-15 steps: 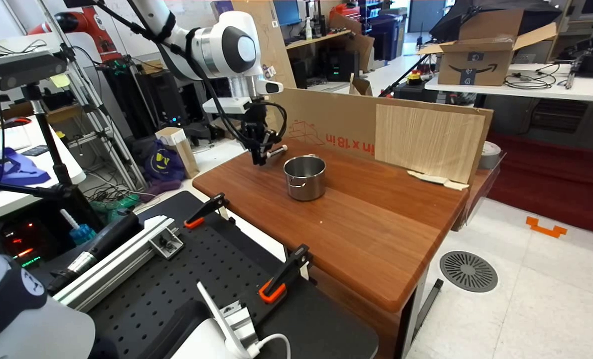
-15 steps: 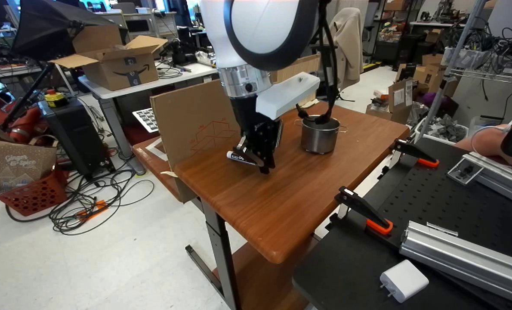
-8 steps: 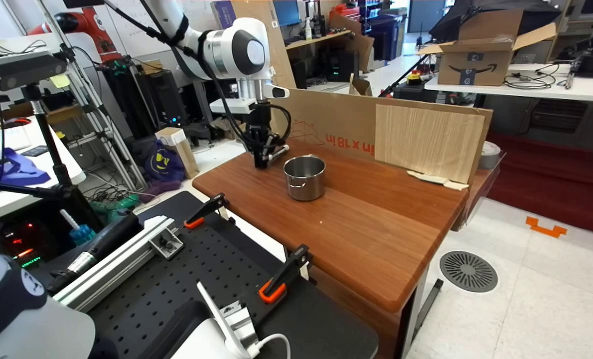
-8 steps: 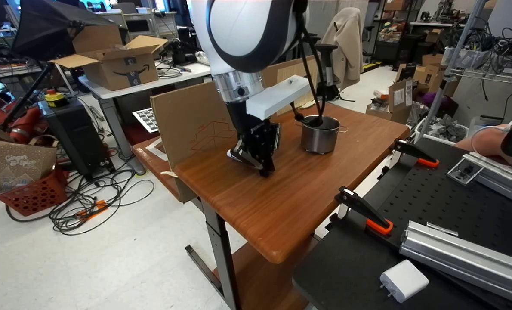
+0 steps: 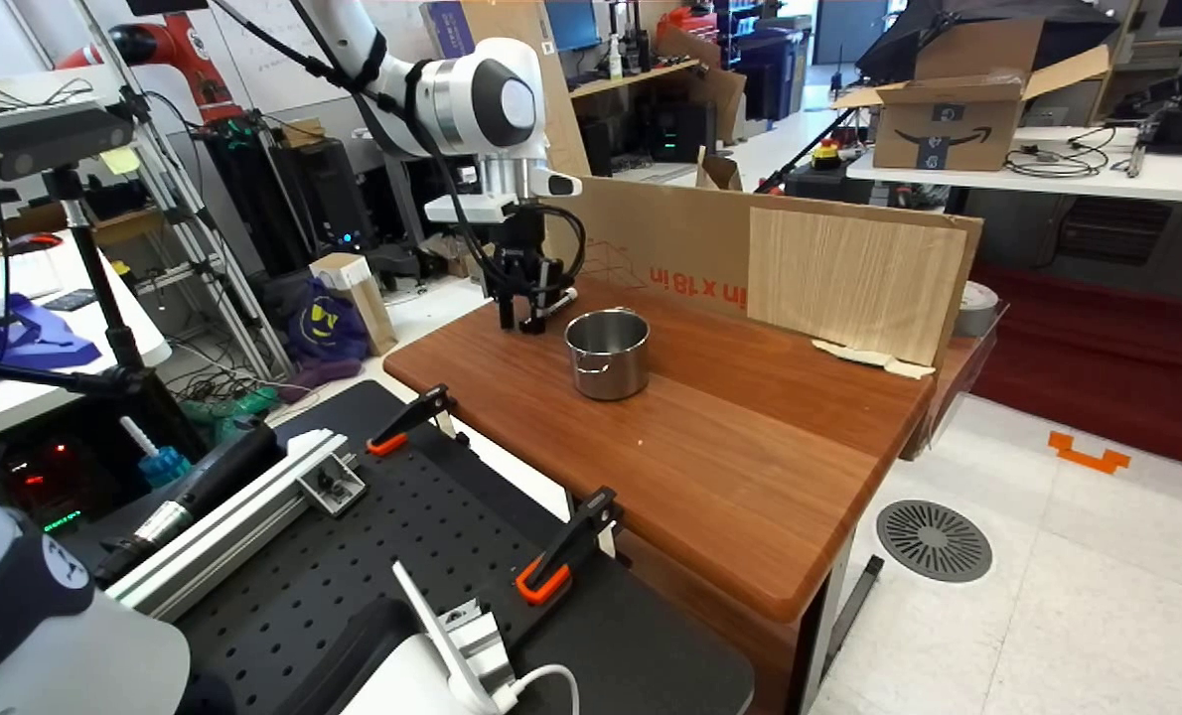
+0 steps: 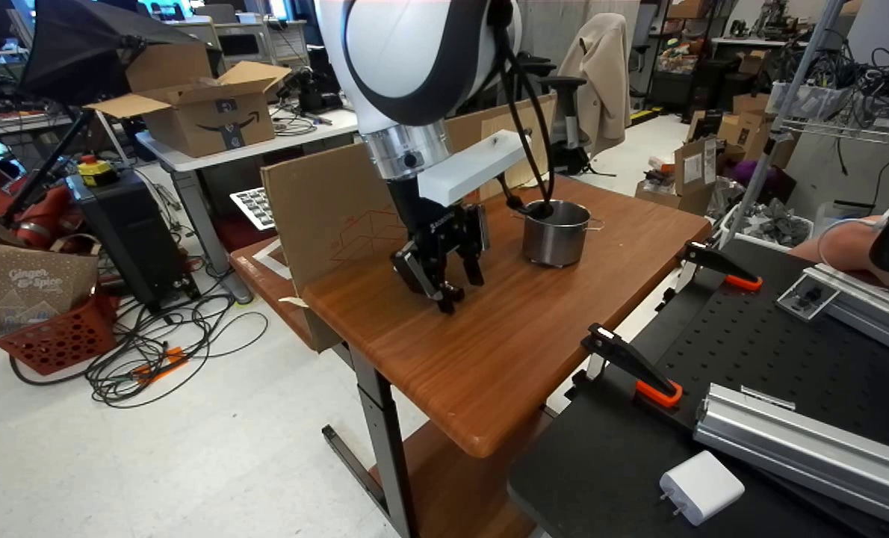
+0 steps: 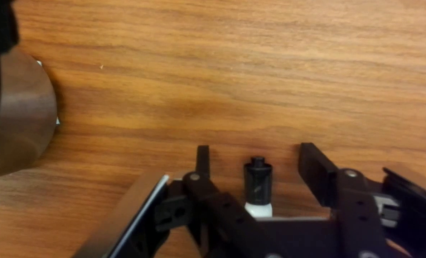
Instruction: Take the black marker out of the pot and place it on the left side of the table
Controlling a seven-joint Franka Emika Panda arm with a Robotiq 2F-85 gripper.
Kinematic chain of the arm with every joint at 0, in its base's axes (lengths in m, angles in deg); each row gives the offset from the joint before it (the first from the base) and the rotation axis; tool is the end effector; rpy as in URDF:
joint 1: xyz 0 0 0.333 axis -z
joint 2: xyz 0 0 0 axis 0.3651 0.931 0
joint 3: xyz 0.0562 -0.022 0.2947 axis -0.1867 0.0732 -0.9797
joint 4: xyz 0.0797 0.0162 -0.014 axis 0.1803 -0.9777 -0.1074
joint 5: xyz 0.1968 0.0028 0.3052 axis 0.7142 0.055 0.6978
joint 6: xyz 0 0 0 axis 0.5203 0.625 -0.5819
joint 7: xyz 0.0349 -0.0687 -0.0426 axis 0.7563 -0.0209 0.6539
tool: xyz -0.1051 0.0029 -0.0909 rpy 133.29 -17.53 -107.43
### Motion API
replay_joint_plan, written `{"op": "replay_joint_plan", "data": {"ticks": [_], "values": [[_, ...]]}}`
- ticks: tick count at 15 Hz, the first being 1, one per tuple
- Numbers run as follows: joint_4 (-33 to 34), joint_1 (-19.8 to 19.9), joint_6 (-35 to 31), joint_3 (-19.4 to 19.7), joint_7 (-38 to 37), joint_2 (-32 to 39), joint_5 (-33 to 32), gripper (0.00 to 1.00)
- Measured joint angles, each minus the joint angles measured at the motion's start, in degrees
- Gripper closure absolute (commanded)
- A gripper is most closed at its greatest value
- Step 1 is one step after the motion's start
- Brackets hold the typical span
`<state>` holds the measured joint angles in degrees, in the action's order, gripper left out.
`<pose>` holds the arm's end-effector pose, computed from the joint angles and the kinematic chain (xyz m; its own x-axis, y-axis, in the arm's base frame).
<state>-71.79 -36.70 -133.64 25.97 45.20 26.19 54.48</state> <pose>0.5261 0.2023 0.1203 0.9530 0.1393 -0.2690 0.1727 -0.9794 0.1048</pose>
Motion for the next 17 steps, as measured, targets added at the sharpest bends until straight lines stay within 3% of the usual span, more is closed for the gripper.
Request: {"op": "replay_joint_plan", "data": {"ticks": [10,17], "values": [[1.5,-0.2,0.2,-0.1,0.0,0.8,1.2,0.00],[-1.9,-0.4,0.1,-0.7,0.1,-4.5,1.5,0.00]]}}
